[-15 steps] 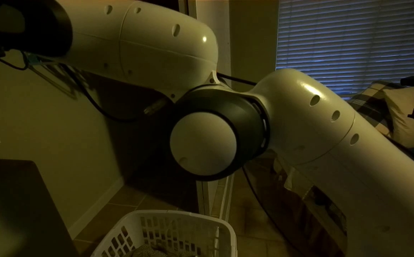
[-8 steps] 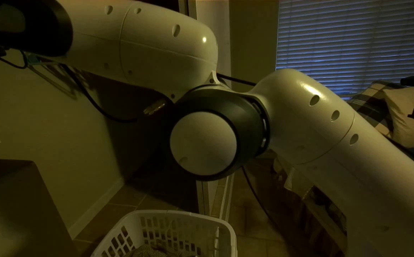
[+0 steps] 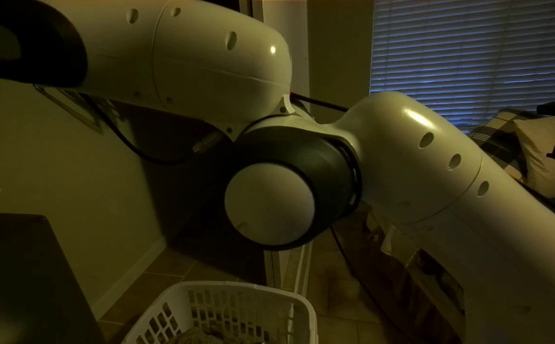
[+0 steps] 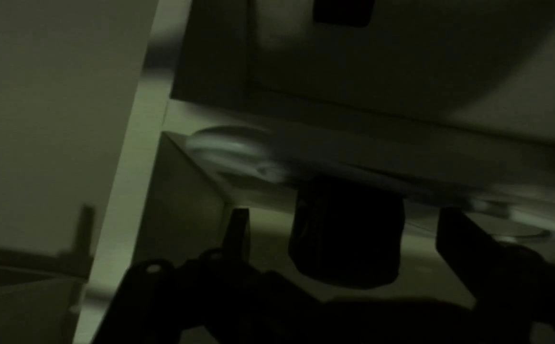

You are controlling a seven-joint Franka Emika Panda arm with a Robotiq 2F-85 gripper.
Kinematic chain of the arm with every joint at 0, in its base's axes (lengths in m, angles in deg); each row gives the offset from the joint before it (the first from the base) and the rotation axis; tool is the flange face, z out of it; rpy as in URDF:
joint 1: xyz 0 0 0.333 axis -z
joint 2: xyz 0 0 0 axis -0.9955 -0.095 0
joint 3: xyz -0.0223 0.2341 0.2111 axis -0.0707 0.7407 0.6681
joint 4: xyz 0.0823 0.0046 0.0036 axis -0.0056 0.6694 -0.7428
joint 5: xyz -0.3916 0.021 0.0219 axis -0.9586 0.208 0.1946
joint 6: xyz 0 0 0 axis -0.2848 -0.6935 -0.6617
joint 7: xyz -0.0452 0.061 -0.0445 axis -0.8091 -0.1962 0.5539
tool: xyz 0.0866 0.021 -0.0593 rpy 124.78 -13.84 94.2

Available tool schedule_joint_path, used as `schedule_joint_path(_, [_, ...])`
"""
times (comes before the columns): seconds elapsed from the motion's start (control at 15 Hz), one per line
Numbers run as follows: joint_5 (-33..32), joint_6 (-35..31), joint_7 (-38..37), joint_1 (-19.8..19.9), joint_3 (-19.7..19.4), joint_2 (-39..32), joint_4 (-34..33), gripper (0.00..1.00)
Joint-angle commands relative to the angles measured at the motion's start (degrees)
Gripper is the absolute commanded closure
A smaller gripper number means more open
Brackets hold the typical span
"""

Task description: Move the black object to the shelf above

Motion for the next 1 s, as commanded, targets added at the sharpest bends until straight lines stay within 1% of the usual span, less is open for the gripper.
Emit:
schedule_joint_path(0.0, [-3.42,0.37,-3.06,-2.87,-3.34,0.28,-0.75,0.00])
schedule_joint_path(0.07, [-3.59,-0.41,-2.89,-3.31,-3.48,0.48,-0.42,0.00])
schedule_joint_path(0.2, [-5.23,-0.70,-5.00,-4.78,-5.48,0.96,-0.11,0.00])
schedule_joint_path(0.33, [-8.27,0.36,-9.43,-6.72,-8.95,1.28,-0.21,0.00])
schedule_joint_path(0.53, [-13.65,4.86,-17.71,-9.85,-14.98,2.21,-0.21,0.00])
schedule_joint_path(0.67, [-16.10,6.67,-20.26,-11.55,-17.22,2.70,-0.21,0.00])
schedule_joint_path(0.8, [-17.42,8.74,-20.84,-12.83,-18.26,3.06,-0.23,0.00])
schedule_joint_path(0.93, [-17.78,7.13,-20.13,-13.34,-18.14,3.10,-0.24,0.00])
